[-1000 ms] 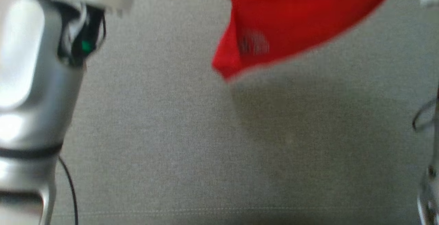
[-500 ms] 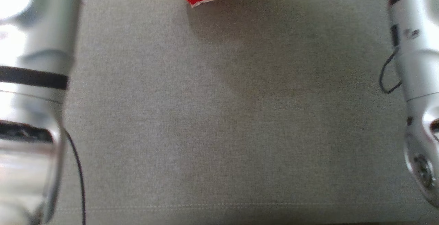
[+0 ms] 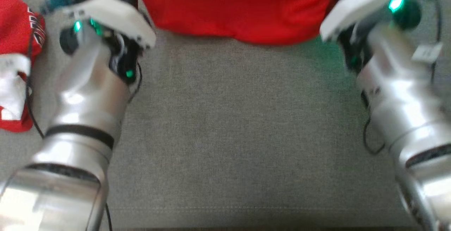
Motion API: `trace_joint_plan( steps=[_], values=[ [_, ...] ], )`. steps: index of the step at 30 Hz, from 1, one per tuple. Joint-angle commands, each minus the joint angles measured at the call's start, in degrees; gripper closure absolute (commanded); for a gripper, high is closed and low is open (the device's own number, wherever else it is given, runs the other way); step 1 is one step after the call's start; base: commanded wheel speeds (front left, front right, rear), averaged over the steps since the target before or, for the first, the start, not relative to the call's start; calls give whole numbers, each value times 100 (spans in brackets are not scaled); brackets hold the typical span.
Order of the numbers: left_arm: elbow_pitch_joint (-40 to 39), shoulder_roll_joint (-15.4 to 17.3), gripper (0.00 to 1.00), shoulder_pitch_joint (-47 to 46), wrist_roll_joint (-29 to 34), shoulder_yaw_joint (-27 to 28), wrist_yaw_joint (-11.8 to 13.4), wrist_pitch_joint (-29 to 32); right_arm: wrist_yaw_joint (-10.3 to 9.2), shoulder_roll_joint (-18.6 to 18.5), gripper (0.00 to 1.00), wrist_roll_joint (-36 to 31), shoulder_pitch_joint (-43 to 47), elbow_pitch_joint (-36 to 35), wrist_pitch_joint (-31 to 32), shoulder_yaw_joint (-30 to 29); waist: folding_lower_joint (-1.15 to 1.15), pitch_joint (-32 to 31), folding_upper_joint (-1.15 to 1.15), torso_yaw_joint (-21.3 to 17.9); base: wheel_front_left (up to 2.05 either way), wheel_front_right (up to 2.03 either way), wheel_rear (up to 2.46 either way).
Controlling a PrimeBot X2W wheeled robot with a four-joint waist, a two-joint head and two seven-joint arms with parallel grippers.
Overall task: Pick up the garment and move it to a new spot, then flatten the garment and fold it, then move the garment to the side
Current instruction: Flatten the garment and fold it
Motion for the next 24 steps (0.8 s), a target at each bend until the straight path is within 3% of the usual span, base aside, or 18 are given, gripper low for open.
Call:
trace_joint_plan(
  steps=[1,6,13,19,24],
  values=[
    [-242,189,100,121,-63,61,-33,-30,-4,100,100,230,258,-255,-110,183,0,-85,0,-17,0,0,0],
    [-874,293,100,794,44,136,-34,-30,-4,-63,100,567,913,-650,-187,496,0,-308,0,-20,0,0,0],
    [-2543,478,100,2525,776,453,-34,-30,-4,-503,100,861,2311,-1548,-247,796,0,-788,0,-53,0,0,0],
    [-3870,535,100,4015,1236,624,3,-30,-4,-841,100,691,3603,-2449,-259,387,0,-1208,0,-98,0,0,0],
    [-4802,572,100,5081,1387,834,219,-30,-4,-889,100,378,4637,-3102,-237,-219,0,-1506,0,-134,0,0,0]
  ],
)
